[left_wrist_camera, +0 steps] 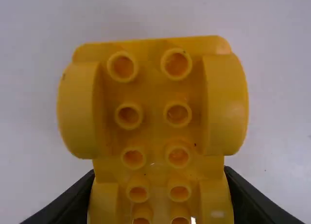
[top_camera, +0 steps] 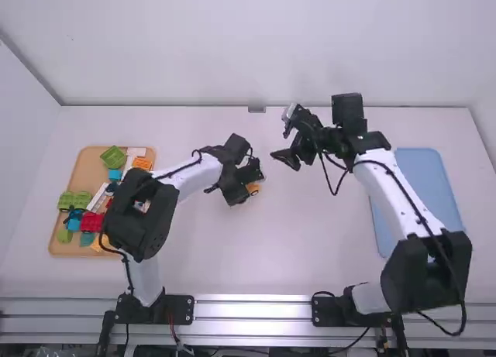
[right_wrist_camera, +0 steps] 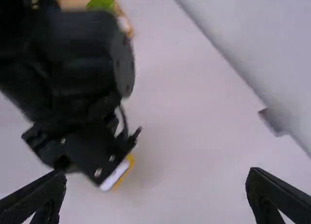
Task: Assemble lego blocks to make yellow taxi
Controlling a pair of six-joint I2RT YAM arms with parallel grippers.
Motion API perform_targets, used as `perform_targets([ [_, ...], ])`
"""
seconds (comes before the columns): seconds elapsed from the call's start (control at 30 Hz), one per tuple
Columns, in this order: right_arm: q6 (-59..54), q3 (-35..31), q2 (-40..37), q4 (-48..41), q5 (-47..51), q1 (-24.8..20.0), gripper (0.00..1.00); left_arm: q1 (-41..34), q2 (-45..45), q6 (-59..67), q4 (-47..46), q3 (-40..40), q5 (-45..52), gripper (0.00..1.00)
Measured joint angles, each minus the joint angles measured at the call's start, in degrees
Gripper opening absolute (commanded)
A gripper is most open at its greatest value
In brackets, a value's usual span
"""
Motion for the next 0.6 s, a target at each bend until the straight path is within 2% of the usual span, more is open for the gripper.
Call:
perform_targets([
  [0.13, 5.1, -4.5, -6.4, 6.0, 0.3, 0.0, 0.99, -3.5, 0.0, 4.5, 2.6, -4.7, 0.4, 0.02],
  [0.27, 8.0, -6.6, -6.6, 8.0, -0.3, 0.0, 0.99, -5.3, 0.0, 8.0, 4.6, -6.7, 0.7, 0.02],
  [0.4, 9.7, -8.1, -6.1, 8.3, -0.5, 0.0, 0.99, -5.5, 0.0, 13.6, 4.1, -7.3, 1.2, 0.15],
  [0.57, 10.4, -8.7, -5.8, 8.2, -0.5, 0.2, 0.99, -5.5, 0.0, 19.7, 3.1, -7.3, 2.9, 0.22],
  [0.6, 10.4, -8.7, -5.8, 8.3, -0.6, 0.2, 0.99, -5.5, 0.0, 21.1, 2.8, -7.3, 3.4, 0.29],
])
